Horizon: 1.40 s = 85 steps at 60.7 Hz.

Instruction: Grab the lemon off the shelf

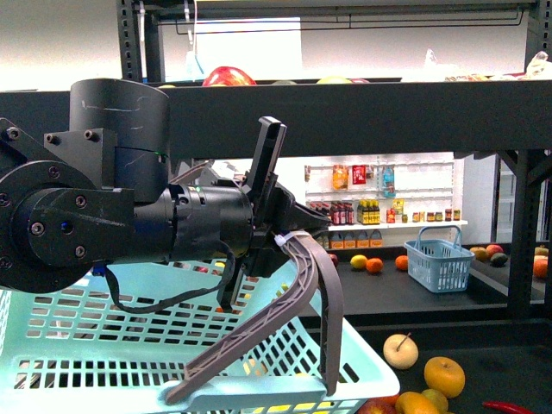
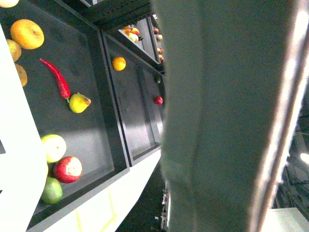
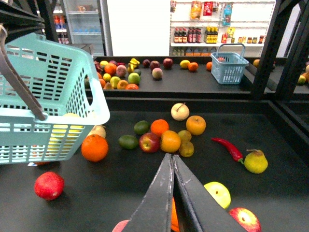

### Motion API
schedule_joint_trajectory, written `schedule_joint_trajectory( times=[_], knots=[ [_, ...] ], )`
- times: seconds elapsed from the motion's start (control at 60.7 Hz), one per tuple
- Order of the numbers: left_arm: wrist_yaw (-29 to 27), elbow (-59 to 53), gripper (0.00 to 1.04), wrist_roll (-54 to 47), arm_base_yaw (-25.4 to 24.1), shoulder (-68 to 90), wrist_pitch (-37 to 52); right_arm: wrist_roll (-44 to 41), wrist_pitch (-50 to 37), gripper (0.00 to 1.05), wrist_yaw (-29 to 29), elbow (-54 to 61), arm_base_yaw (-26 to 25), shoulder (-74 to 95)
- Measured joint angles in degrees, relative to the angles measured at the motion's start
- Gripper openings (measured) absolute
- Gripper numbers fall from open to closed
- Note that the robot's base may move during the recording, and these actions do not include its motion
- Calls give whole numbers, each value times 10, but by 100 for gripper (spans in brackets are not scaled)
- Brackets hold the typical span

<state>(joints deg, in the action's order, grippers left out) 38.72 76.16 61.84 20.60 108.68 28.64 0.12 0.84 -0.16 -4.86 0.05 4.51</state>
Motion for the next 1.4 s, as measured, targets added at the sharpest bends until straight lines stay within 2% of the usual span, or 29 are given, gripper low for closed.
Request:
schedule_joint_trajectory(
  times=[0.89, 0.956, 1.071, 1.17, 1.351, 1.4],
  knots=[
    [0, 0, 6, 0, 0, 0, 0, 0, -7, 4, 2, 40, 0, -41],
    [0, 0, 6, 1, 0, 0, 0, 0, -7, 14, 2, 40, 0, -41],
    [0, 0, 6, 0, 0, 0, 0, 0, -7, 40, 2, 40, 0, -41],
    [0, 0, 6, 0, 0, 0, 0, 0, -7, 54, 2, 40, 0, -41],
    [0, 0, 6, 1, 0, 0, 0, 0, -7, 94, 2, 40, 0, -41],
    [-14, 0, 6, -2, 0, 0, -2, 0, -7, 99, 2, 40, 0, -41]
  ],
)
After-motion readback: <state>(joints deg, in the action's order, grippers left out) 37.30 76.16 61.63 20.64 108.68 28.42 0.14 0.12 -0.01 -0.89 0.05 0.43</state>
